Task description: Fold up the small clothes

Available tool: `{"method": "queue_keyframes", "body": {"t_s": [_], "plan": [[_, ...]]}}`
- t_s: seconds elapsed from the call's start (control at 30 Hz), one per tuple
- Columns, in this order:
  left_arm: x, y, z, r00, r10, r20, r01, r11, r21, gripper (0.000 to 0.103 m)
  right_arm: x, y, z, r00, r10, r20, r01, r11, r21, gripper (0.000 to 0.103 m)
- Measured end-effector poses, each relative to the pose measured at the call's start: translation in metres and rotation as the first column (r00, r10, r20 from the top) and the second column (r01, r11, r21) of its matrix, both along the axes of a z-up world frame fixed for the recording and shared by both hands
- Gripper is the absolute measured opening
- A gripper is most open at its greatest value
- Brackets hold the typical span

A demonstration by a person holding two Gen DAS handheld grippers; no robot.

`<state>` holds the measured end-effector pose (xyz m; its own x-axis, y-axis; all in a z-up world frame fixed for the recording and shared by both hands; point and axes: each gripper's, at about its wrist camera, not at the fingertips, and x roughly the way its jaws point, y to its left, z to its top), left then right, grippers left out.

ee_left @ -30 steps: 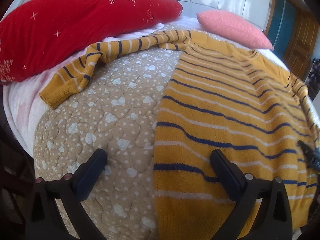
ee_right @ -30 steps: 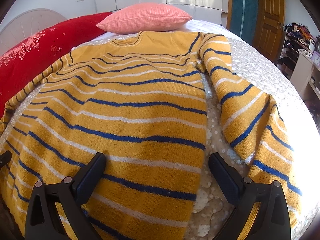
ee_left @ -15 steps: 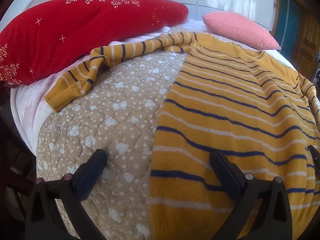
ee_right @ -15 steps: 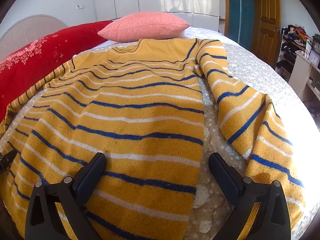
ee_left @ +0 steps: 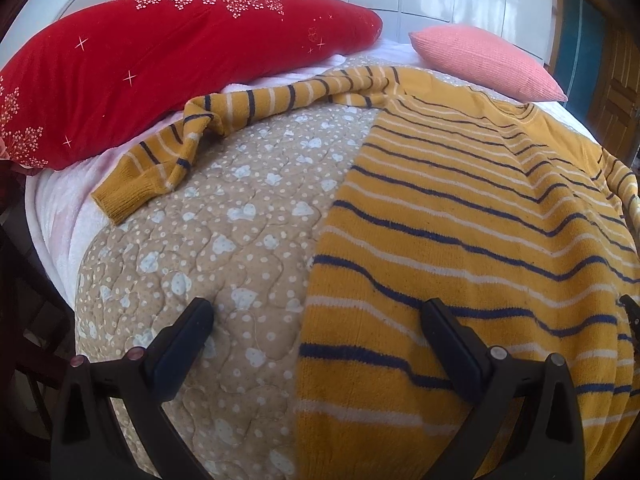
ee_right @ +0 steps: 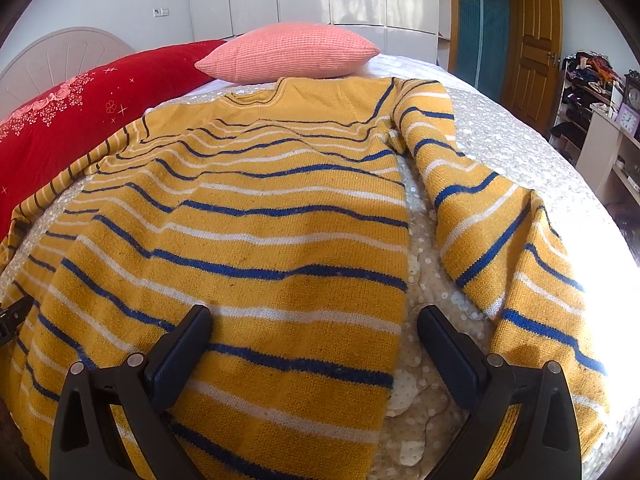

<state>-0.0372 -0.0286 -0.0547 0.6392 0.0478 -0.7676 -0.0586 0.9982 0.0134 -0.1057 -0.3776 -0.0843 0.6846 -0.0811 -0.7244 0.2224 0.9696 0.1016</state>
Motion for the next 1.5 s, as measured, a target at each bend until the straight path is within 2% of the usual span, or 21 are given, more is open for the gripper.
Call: {"method": "queue_keyframes", "body": {"t_s": [0.23,0.33,0.37,0.43,0.5,0.57,0.73,0.83,0.87,1.0,1.03,1.1,1.13,1.17,1.23,1.27,1.3,1.37,1.43,1.47,1.5], "plan": [[-0.002,0.004,0.001,0.999,-0.032,0.0,0.032,0.999,-0.021,0.103,0.0,0.0,0.0,1.0,0.0,0.001,0.0,1.0,0.0,0.103],[-0.006,0.017,0.01,0.997,-0.072,-0.004,0.071,0.99,-0.12,0.103,0.0,0.0,0.0,1.0,0.0,0.001,0.0,1.0,0.0,0.103],[-0.009,0.026,0.015,0.996,-0.087,0.007,0.086,0.979,-0.186,0.103,0.0,0.0,0.0,1.0,0.0,0.001,0.0,1.0,-0.001,0.103],[-0.014,0.038,0.02,0.995,-0.095,0.019,0.096,0.958,-0.271,0.103,0.0,0.0,0.0,1.0,0.0,0.001,0.0,1.0,-0.001,0.103],[-0.015,0.046,0.022,0.995,-0.098,0.015,0.097,0.938,-0.332,0.103,0.0,0.0,0.0,1.0,0.0,0.001,0.0,1.0,-0.001,0.103],[-0.011,0.042,0.022,0.993,-0.116,0.003,0.111,0.943,-0.314,0.103,0.0,0.0,0.0,1.0,0.0,0.002,0.0,1.0,-0.001,0.103],[0.004,0.011,0.014,0.981,-0.187,-0.049,0.175,0.966,-0.188,0.102,0.0,0.0,0.0,1.0,-0.001,0.001,0.001,1.0,-0.007,0.103],[0.006,0.006,0.013,0.986,-0.146,-0.075,0.138,0.985,-0.106,0.07,-0.001,-0.001,0.0,1.0,-0.001,0.004,0.001,1.0,-0.007,0.103],[0.005,0.01,0.016,0.988,-0.132,-0.084,0.122,0.986,-0.109,0.067,-0.001,-0.002,0.0,1.0,-0.002,0.004,0.002,1.0,-0.007,0.103],[-0.014,0.025,0.039,0.994,-0.086,-0.073,0.071,0.978,-0.196,0.068,0.001,-0.004,0.002,1.0,0.009,-0.016,-0.009,1.0,0.02,0.103],[-0.02,0.026,0.044,0.995,-0.082,-0.064,0.068,0.978,-0.197,0.071,0.001,-0.007,0.004,0.999,0.024,-0.021,-0.023,0.998,0.053,0.103],[-0.032,0.025,0.056,0.996,-0.08,-0.04,0.071,0.979,-0.192,0.076,-0.005,-0.021,0.009,0.998,0.058,0.004,-0.058,0.982,0.179,0.103],[-0.038,0.022,0.062,0.996,-0.084,-0.024,0.078,0.98,-0.181,0.077,-0.008,-0.028,0.01,0.998,0.061,0.026,-0.066,0.966,0.252,0.103],[-0.043,0.018,0.068,0.996,-0.094,-0.008,0.092,0.982,-0.165,0.077,-0.015,-0.04,0.012,0.997,0.039,0.071,-0.062,0.933,0.355,0.103],[-0.049,0.007,0.078,0.993,-0.115,0.019,0.116,0.984,-0.136,0.077,-0.025,-0.057,0.009,0.99,-0.034,0.138,-0.034,0.886,0.463,0.103],[-0.051,0.002,0.082,0.992,-0.125,0.031,0.128,0.983,-0.131,0.077,-0.03,-0.067,0.001,0.986,-0.065,0.151,-0.029,0.834,0.551,0.103],[-0.052,-0.003,0.084,0.99,-0.134,0.038,0.138,0.982,-0.128,0.077,-0.028,-0.068,-0.001,0.991,-0.031,0.131,-0.049,0.825,0.563,0.103],[-0.055,-0.012,0.087,0.987,-0.155,0.046,0.16,0.979,-0.125,0.077,-0.031,-0.064,0.01,0.992,0.032,0.122,-0.092,0.848,0.523,0.096],[-0.054,-0.017,0.087,0.985,-0.167,0.04,0.17,0.978,-0.122,0.077,-0.047,-0.067,0.028,0.98,0.038,0.195,-0.138,0.835,0.533,0.073],[-0.055,-0.018,0.086,0.985,-0.168,0.036,0.171,0.978,-0.118,0.077,-0.066,-0.073,0.044,0.964,0.018,0.265,-0.157,0.845,0.512,0.072],[-0.054,-0.018,0.085,0.986,-0.165,0.033,0.168,0.979,-0.113,0.077,-0.078,-0.078,0.054,0.955,0.0,0.295,-0.15,0.862,0.485,0.072]]}}
